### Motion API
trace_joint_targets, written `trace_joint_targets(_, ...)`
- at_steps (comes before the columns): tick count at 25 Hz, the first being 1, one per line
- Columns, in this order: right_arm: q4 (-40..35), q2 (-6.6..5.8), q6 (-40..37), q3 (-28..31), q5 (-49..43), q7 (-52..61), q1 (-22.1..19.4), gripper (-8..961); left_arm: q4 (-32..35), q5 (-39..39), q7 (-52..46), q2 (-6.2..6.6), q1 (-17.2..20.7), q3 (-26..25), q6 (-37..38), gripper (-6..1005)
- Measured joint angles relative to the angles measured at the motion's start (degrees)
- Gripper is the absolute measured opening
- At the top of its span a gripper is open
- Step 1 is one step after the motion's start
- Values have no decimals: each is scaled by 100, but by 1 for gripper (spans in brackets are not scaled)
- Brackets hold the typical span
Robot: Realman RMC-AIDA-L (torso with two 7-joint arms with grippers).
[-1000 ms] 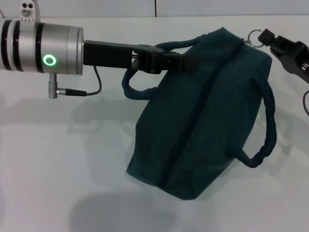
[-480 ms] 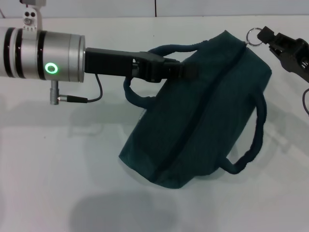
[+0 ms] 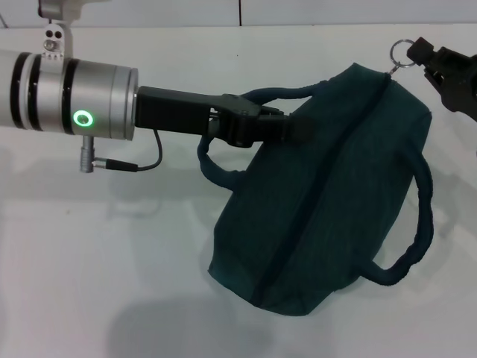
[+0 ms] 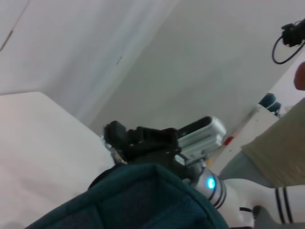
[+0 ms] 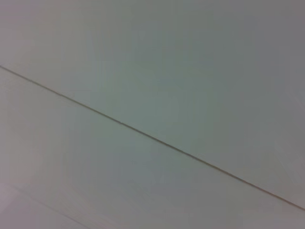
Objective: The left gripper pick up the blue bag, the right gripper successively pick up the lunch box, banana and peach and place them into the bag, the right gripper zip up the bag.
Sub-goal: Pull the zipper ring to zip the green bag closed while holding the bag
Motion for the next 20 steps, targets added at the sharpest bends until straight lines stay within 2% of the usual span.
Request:
trace_joint_targets(11,30,-14,66,-26,-43,72,-49,3,-9,-391,120,1,24,-39,423,49)
trace_joint_targets(20,2,24,-236,-103,-63,-215,-55,9,-316,-787,183,-8,178,-417,-31,49)
